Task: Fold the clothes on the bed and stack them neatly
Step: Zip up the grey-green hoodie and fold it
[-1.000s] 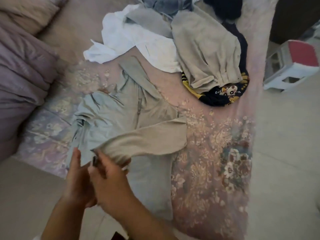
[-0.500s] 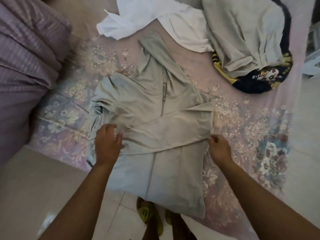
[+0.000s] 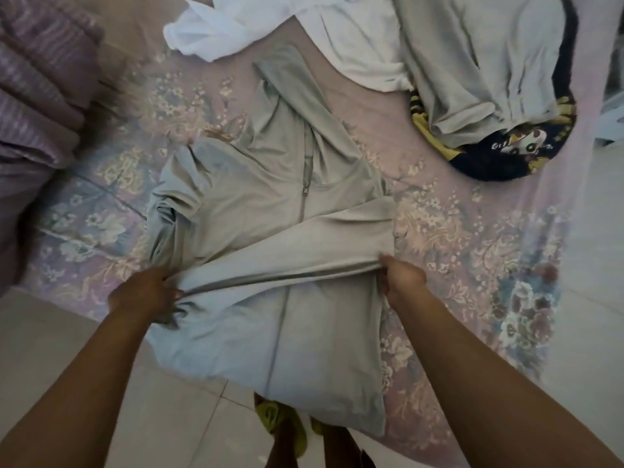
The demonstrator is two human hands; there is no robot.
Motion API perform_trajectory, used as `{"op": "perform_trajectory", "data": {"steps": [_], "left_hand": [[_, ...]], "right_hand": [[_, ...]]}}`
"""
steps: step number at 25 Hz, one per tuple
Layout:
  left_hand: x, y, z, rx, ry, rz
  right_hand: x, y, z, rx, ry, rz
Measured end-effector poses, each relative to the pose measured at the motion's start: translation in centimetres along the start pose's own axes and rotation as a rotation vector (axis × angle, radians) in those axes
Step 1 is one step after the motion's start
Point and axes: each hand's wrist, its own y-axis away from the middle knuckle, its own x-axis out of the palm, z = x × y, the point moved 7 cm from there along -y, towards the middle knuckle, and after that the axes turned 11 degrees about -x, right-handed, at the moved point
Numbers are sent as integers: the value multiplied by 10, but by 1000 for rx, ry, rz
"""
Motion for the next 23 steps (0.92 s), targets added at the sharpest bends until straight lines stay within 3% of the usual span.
{"op": "perform_trajectory", "data": {"steps": [3,4,6,9,12,15,18,23], "left_hand": [[-5,13,-14,-218,-257,-34],[-12,21,-46,-147,-283,-132],[-17,44,-136,199,-106,-299],[-10,78,-252,555,285,-153],[3,88,-327,739,297,-104],[15,82,-372,746,279,-133],[20,72,-398,691,269,-145],[-3,27,-363,414,505,-159]], "right_hand": [[10,7,-4,103,-42,87],[6,6,-1,87,-4,51],[-12,-3,11,-41,173,-74],[-19,-17,37,-284,323,-61],[-4,-24,55,-376,467,77],[7,-29,56,-391,579,188],[4,-27,45,-411,553,176],[-12,-18,35,-421,378,86]]}}
